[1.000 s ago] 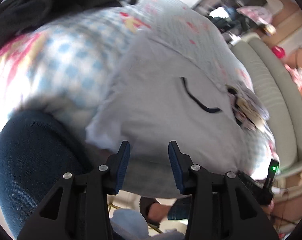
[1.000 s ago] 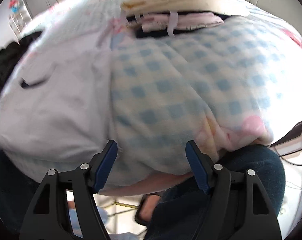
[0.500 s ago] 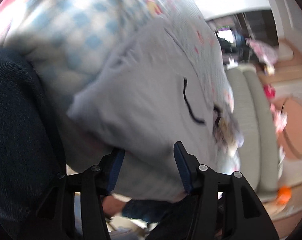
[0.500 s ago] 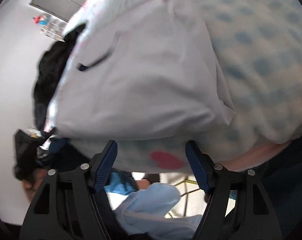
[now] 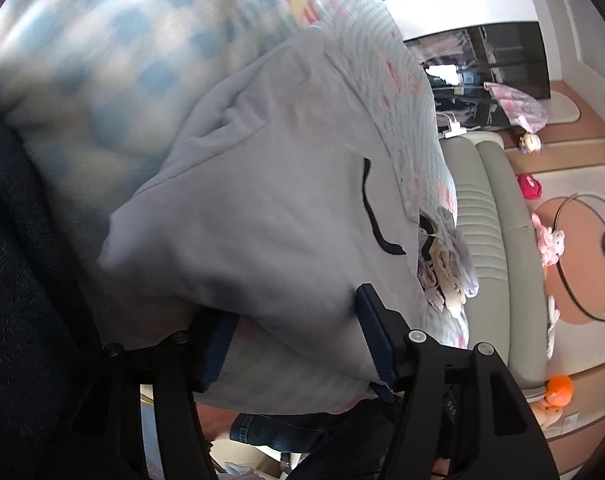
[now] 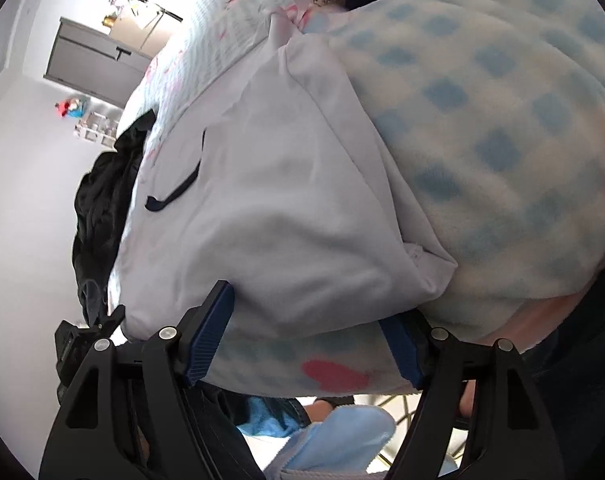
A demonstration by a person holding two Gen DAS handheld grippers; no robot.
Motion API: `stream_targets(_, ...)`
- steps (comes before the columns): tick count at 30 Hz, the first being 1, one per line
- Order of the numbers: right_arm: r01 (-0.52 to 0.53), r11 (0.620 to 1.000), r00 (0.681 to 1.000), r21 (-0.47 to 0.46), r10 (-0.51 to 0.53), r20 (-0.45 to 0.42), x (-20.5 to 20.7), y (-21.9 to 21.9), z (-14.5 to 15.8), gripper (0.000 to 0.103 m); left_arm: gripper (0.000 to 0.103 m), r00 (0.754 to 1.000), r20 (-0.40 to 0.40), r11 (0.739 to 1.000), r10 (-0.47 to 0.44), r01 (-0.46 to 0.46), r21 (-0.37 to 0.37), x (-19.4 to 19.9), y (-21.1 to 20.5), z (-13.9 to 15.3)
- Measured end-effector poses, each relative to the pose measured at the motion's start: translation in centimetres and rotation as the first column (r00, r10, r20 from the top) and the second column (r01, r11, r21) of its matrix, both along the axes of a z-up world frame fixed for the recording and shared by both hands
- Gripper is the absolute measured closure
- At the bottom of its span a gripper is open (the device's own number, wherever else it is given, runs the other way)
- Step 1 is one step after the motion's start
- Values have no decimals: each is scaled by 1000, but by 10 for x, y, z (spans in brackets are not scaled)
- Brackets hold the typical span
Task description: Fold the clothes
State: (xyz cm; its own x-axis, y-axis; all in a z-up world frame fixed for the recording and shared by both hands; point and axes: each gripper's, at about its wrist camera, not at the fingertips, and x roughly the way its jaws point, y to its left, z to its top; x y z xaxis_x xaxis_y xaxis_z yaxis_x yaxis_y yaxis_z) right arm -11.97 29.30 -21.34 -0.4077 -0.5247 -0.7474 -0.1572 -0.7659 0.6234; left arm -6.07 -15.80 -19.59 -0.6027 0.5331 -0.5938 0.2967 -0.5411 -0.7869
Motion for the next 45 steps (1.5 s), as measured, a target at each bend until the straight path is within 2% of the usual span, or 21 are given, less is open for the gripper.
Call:
stream_targets(5, 96, 995, 995, -30, -97, -33, -5, 11, 3, 32, 45, 1000, 1, 999, 14, -14, -35, -5, -9, 0)
stream_targets(8, 75, 997, 997, -35, -75, -13, -16, 7, -4, 28, 45, 1000, -7, 997, 7, -8, -78, -7, -9, 4)
stream_targets(9, 58, 998, 998, -9, -58, -26, -17, 3, -3, 25, 46, 1000, -11, 995, 2, -3, -97, -8, -8, 6)
stream_targets(10, 41, 999, 998, 16, -40, -38, -18, 0, -2, 24, 48, 1000, -15, 993, -4, 2, -116, -9, -7, 8)
stream_targets(11, 25, 999, 999, 42, -23, -49, -18, -4, -1, 25, 59, 1000, -18, 991, -9, 6, -135, -10, -6, 10)
stream_targets(12, 13, 998, 998, 65, -9, -61, -17, -4, 3, 32, 66, 1000, -22, 988, -15, 11, -154, -10, -6, 12)
stream_targets(13, 0, 997, 997, 82, 6, -77, -17, -4, 7, 45, 72, 999, -26, 985, -20, 16, -172, -11, -5, 15)
stream_targets(14, -12, 995, 995, 98, 21, -92, -17, -4, 12, 51, 74, 999, -29, 981, -26, 20, -191, -12, -4, 17)
stream_targets(16, -20, 994, 991, 109, 34, -127, -15, 0, 21, 70, 75, 997, -38, 968, -68, 56, -246, -12, -1, 28)
stream_targets(19, -29, 993, 985, 116, 48, -163, -9, 3, 30, 82, 78, 994, -53, 955, -98, 80, -284, -8, -2, 41)
stream_targets(22, -31, 988, 979, 148, 60, -195, -3, -4, 42, 87, 80, 991, -81, 958, -104, 78, -274, 1, -8, 54)
stream_targets(29, -38, 992, 963, 124, 70, -259, 14, 6, 74, 88, 81, 982, -125, 952, -144, 103, -288, 15, 1, 76)
stream_targets(32, -61, 986, 955, 156, 104, -278, 27, 2, 84, 88, 81, 979, -138, 951, -153, 108, -290, 26, -1, 81)
stream_targets(35, -75, 979, 956, 191, 125, -266, 42, -1, 83, 88, 81, 978, -136, 952, -161, 118, -282, 36, -2, 80)
stream_targets(41, -68, 982, 960, 175, 112, -257, 70, 9, 83, 88, 81, 974, -129, 948, -188, 146, -282, 55, 4, 82)
stream_targets(45, -79, 982, 962, 173, 120, -244, 69, 11, 82, 88, 81, 968, -112, 936, -226, 184, -301, 45, 7, 87)
